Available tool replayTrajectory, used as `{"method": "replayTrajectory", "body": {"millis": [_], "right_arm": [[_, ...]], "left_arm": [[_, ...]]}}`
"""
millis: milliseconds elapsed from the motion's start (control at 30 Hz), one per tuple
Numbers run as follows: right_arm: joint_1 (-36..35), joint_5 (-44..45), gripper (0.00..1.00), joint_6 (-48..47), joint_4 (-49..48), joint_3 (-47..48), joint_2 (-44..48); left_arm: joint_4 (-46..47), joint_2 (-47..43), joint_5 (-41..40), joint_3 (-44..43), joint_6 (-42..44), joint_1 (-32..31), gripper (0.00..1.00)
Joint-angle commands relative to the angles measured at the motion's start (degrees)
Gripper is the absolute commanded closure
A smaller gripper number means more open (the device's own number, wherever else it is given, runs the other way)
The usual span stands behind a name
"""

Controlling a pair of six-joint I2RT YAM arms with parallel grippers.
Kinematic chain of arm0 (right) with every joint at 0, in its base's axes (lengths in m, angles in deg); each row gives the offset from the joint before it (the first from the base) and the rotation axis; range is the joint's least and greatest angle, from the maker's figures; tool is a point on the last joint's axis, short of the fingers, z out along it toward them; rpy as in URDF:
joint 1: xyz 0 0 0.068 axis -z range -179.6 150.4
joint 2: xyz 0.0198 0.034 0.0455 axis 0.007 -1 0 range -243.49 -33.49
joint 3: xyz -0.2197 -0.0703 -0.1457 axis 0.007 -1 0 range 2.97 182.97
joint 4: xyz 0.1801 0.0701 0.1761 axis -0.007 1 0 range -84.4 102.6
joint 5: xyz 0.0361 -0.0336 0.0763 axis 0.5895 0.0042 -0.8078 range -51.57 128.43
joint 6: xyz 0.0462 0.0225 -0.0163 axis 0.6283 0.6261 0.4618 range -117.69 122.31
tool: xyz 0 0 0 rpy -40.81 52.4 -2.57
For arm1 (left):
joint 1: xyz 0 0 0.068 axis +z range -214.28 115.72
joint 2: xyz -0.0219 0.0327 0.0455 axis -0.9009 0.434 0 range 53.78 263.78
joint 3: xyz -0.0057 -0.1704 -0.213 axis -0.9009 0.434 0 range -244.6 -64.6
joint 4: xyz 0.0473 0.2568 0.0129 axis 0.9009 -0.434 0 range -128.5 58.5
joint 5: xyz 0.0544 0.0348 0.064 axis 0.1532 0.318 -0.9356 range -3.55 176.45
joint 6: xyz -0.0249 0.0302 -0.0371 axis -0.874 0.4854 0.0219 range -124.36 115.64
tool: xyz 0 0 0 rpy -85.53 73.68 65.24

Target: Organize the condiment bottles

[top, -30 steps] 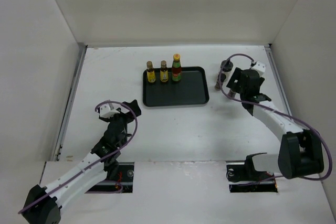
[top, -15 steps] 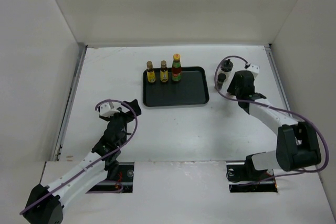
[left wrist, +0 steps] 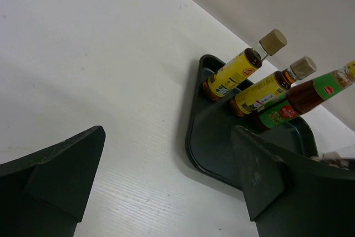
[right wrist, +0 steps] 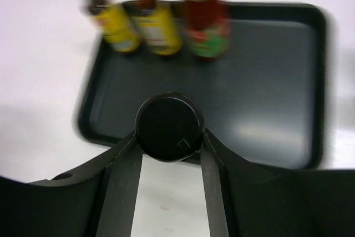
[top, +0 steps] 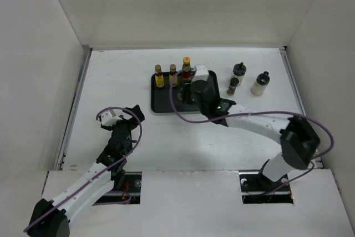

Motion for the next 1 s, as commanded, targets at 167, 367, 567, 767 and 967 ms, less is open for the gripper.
{"method": "replayTrajectory", "body": {"millis": [167, 367, 567, 767, 967], "right_arm": [[-7.53, 0.33, 0.65, -5.20, -2.93, 23.63, -22.41], [-8.59, -0.46, 0.64, -5.12, 1.20, 28.48, -29.36], [-8.68, -0.81, 0.59, -3.01, 2.00, 27.78, -32.36], [-8.68, -1.43, 0.31, -2.57, 1.47, 27.00, -28.69], [-7.36, -1.34, 0.19, -2.57, 0.42, 20.59, -16.04]], "left_arm": [[1.51, -0.68, -0.50, 0.47, -0.61, 0.86, 0.00], [1.51, -1.20, -0.41, 0.56, -0.61, 0.86, 0.00], [0.72, -1.82, -0.50, 0.56, -0.61, 0.86, 0.00], [0.02, -2.09, -0.94, 0.47, -0.52, 0.86, 0.00], [0.19, -1.38, -0.77, 0.30, -0.61, 0.86, 0.00]]}}
